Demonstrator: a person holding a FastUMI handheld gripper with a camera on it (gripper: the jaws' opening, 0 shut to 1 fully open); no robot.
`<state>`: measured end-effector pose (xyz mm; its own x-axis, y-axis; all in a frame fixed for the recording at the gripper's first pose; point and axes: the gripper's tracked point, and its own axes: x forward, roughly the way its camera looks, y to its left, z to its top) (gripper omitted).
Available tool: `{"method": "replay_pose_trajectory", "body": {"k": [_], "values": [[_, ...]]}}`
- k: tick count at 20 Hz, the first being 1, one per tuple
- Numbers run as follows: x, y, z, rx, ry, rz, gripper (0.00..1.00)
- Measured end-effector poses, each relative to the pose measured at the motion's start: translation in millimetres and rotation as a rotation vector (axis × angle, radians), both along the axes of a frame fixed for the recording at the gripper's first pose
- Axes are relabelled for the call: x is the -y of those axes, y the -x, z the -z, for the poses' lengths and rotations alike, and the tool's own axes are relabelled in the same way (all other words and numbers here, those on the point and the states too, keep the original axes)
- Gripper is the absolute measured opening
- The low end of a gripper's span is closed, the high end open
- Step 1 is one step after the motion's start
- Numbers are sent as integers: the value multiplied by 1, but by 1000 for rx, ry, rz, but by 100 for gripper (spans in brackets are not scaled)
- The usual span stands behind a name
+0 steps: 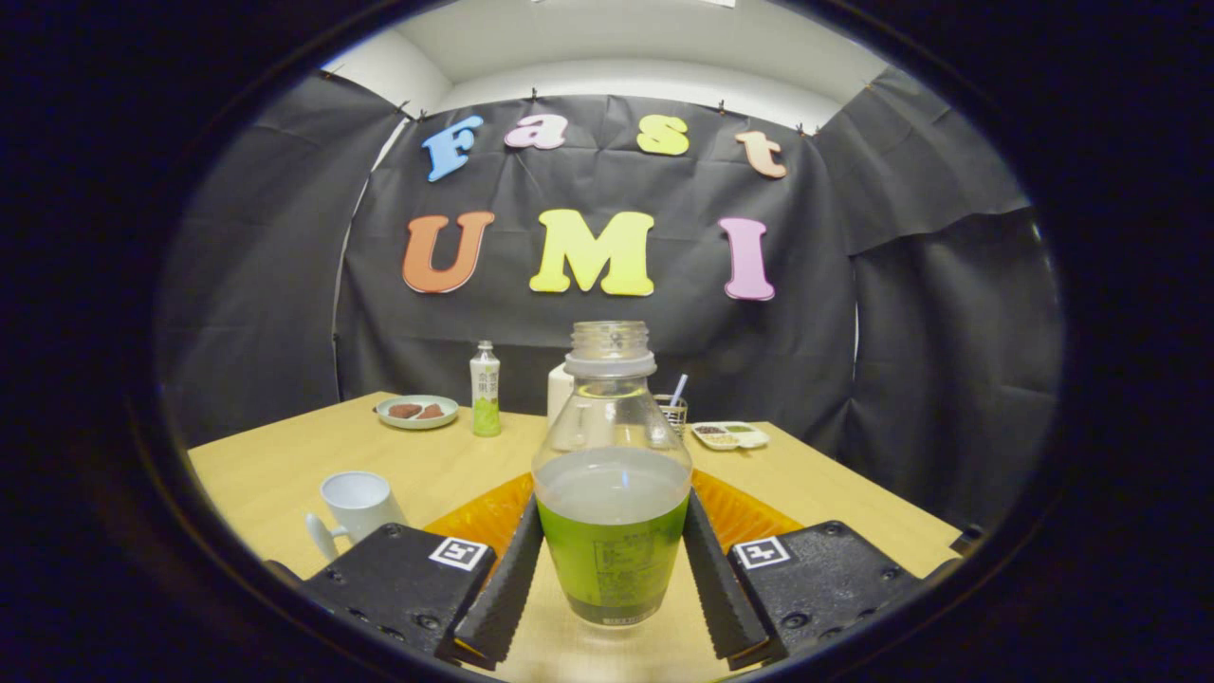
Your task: Take the bottle from table, then pour the juice into the cup, finally place the bottle on the coaster
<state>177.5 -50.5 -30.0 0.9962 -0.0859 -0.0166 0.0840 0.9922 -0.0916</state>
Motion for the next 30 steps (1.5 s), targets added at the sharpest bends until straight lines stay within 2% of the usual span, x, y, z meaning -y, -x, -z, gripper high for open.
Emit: {"method": "replay_pose_trajectory", "body": {"k": [5, 16, 24, 30], "values": [[-2, 12, -18, -21, 59, 19, 79], [-10, -1, -43, -93, 500, 116, 80], [-20, -12, -50, -117, 777, 217, 80], [-47, -15, -52, -111, 920, 249, 80]]}}
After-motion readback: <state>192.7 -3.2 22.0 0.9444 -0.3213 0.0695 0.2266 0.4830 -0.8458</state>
